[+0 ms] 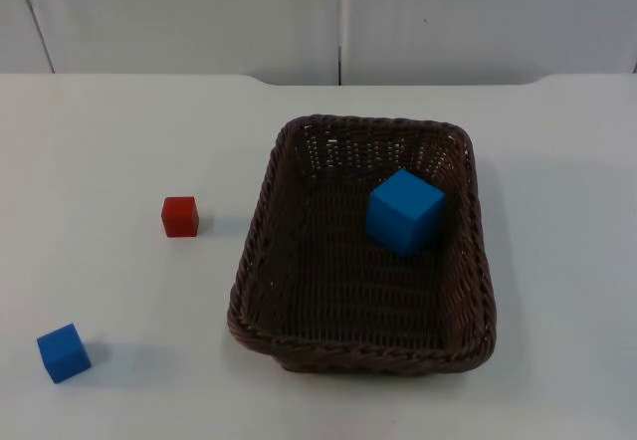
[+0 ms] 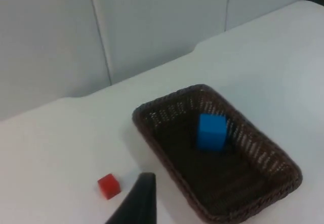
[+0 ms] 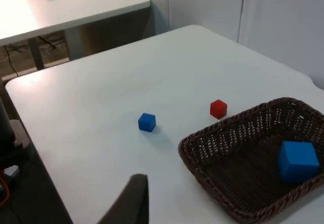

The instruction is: Pick up the basket with the left hand and place the largest block into the basket with the right hand.

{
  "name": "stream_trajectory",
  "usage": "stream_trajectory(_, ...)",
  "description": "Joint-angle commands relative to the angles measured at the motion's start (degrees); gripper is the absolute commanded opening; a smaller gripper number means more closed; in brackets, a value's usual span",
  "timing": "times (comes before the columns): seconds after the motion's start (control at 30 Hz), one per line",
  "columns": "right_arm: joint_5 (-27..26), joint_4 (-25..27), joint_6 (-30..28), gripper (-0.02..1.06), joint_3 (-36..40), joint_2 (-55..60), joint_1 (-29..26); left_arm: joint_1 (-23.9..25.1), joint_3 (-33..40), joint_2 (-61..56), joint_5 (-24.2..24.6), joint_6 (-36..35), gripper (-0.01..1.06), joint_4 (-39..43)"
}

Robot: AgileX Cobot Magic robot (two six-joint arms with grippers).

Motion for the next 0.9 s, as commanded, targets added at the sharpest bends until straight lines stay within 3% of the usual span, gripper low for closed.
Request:
stream_trajectory(0.0, 1.36, -0.83, 1.06, 1.05, 0.13, -2.17, 0.38, 0.01, 0.38, -1.60, 1.28, -2.58, 1.05, 2.64)
stream_trajectory(0.07, 1.59, -1.40, 1.73, 1.05, 0.13, -2.68, 0.38, 0.01, 0.38, -2.70, 1.69, -4.53, 1.05, 4.68)
stream_trajectory(0.17, 4.21, -6.00, 7.21, 1.05, 0.13, -5.61, 0.38, 0.01, 0.50, -5.78, 4.84, -10.62, 1.05, 9.52)
stream_trajectory(0.33, 8.06, -8.69, 10.06, 1.05, 0.13, -8.58, 0.38, 0.01, 4.39, -10.54, 5.54, -10.87, 1.05, 8.35)
stream_trajectory(0.57, 13.16, -8.84, 10.08, 1.05, 0.13, -8.92, 0.38, 0.01, 10.17, -19.50, 5.54, -13.26, 1.05, 8.81)
stream_trajectory(0.87, 15.96, -10.13, 10.06, 1.05, 0.13, -8.92, 0.38, 0.01, 11.83, -20.95, 7.61, -14.51, 1.05, 11.14)
